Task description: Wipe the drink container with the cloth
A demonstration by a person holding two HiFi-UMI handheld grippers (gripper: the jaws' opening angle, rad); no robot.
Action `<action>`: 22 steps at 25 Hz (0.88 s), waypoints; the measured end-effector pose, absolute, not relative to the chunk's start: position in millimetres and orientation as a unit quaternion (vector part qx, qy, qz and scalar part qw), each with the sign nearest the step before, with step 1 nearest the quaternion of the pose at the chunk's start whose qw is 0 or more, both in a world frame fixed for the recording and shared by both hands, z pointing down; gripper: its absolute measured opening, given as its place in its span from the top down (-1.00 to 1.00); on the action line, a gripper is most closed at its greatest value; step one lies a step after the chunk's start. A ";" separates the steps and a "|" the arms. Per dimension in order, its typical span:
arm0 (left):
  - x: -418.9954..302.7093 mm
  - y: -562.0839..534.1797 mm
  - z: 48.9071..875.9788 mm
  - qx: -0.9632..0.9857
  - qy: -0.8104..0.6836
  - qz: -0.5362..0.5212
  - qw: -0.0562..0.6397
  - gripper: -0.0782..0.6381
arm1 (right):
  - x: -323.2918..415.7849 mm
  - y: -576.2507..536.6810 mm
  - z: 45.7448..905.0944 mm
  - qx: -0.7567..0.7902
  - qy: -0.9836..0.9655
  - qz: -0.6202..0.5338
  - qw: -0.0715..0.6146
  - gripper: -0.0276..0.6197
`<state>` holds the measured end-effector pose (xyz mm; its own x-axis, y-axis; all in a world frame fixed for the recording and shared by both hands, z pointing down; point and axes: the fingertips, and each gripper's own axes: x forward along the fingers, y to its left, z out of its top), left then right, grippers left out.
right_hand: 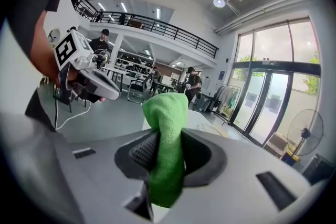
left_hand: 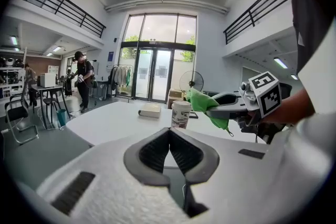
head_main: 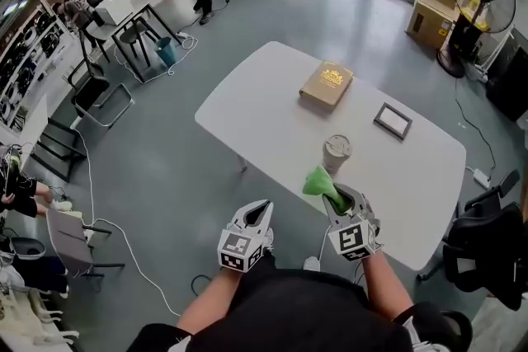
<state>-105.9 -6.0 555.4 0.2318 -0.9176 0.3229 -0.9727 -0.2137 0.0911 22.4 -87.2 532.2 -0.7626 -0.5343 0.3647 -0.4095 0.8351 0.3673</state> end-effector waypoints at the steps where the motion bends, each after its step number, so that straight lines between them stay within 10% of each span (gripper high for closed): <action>1: -110.0 -13.0 554.6 0.780 -0.602 0.104 0.137 0.75 | 18.8 -91.6 533.9 0.260 -0.924 -0.139 0.242 0.57; 22: -161.4 -97.8 574.3 0.880 -0.434 0.130 0.145 0.75 | -11.2 -143.4 587.8 0.320 -0.784 -0.278 0.454 0.56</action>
